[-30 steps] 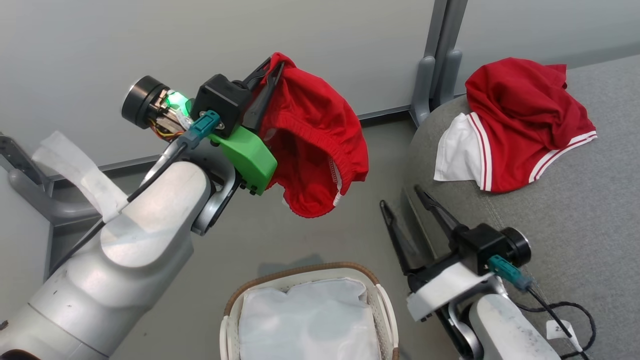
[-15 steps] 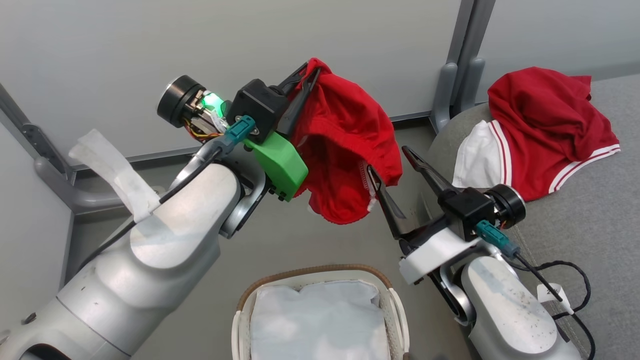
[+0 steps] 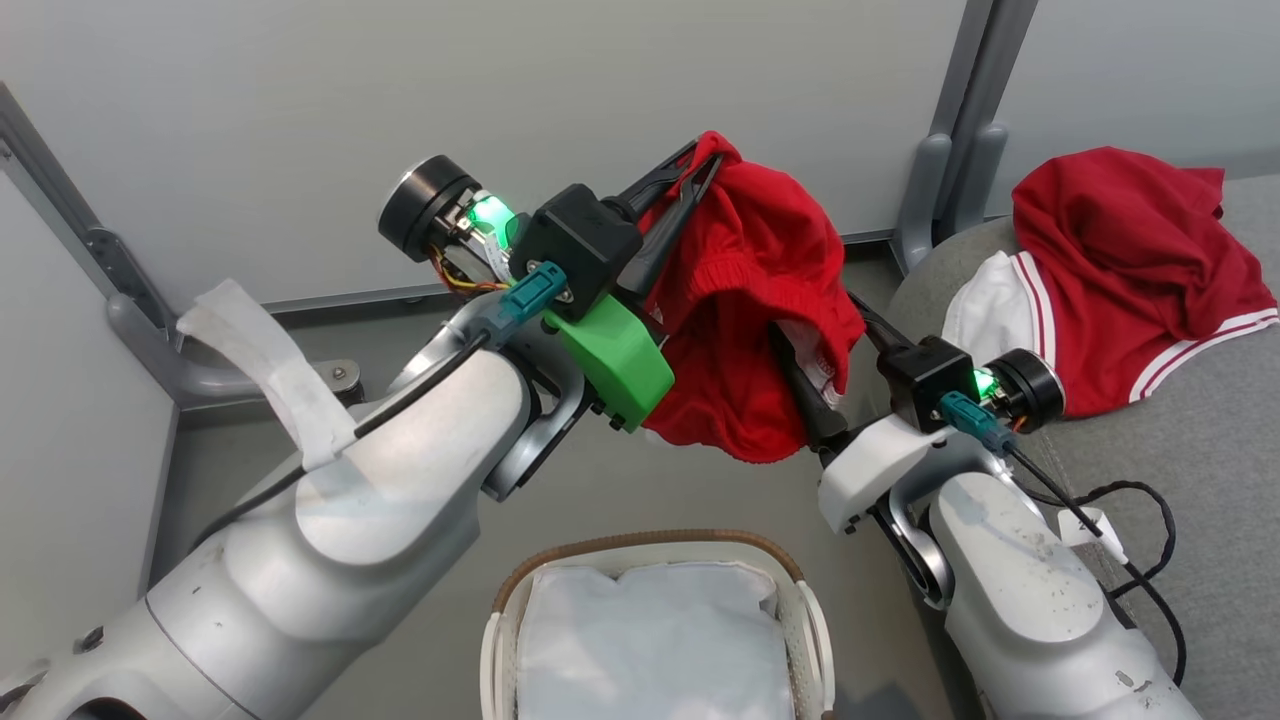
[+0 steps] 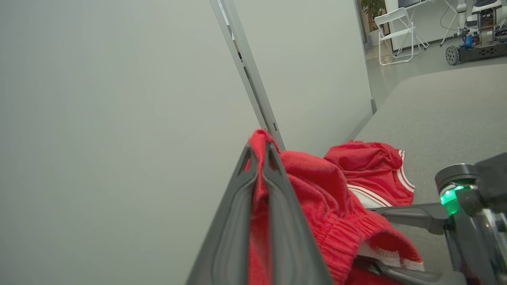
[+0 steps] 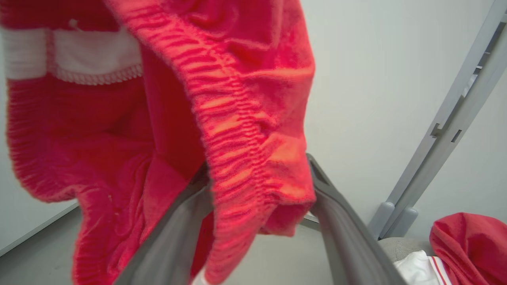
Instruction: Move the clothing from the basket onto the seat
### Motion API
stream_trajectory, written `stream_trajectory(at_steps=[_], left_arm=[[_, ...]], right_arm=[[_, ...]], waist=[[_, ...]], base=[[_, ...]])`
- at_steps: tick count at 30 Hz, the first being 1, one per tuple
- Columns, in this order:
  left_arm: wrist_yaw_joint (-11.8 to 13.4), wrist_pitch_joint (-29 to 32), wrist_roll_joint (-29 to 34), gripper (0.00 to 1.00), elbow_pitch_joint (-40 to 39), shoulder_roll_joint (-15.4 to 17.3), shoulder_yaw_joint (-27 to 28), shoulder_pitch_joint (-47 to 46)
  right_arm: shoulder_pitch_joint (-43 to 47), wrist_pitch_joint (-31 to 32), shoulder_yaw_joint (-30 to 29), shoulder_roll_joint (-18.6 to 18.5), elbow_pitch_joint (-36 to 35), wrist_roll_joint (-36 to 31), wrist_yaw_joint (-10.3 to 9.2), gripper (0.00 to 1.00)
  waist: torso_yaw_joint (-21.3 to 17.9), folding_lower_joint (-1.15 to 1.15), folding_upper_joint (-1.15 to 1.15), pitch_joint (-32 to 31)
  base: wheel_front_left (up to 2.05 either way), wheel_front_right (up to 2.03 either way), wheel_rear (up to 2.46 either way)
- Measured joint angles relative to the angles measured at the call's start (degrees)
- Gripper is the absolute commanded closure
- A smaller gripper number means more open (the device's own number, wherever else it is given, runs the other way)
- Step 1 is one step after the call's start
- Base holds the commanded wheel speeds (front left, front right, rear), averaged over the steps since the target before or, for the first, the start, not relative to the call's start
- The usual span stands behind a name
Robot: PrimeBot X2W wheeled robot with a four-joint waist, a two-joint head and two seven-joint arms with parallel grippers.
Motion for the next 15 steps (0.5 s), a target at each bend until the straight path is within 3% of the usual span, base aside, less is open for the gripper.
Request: stream_trajectory(at_steps=[1, 2, 4, 15], left_arm=[[0.01, 0.01, -0.15, 1.0, -0.32, -0.03, -0.05, 0.14], [0.01, 0.01, -0.25, 1.0, -0.6, -0.03, -0.07, 0.36], [0.12, 0.0, -0.45, 1.0, -0.91, 0.03, -0.05, 0.7], [2.11, -3.36, -5.79, 1.0, 0.79, 0.8, 3.19, 7.3]], right_arm=[[-0.35, 0.0, 0.22, 0.03, 0.52, 0.3, 0.0, 0.0], [-0.73, -0.01, 0.41, 0.03, 0.92, 0.47, 0.01, 0.53], [-1.32, 0.0, 0.93, -0.01, 1.48, 1.33, 0.0, 1.0], [-1.81, 0.0, 0.57, 0.01, -0.11, 2.26, 0.0, 1.0]], waist=[[0.09, 0.0, 0.0, 0.03], [0.19, 0.0, 0.0, 0.06], [0.34, 0.0, 0.0, 0.14], [0.03, 0.0, 0.0, 0.94]], base=[[0.0, 0.0, 0.0], [0.0, 0.0, 0.0], [0.0, 0.0, 0.0], [0.0, 0.0, 0.0]])
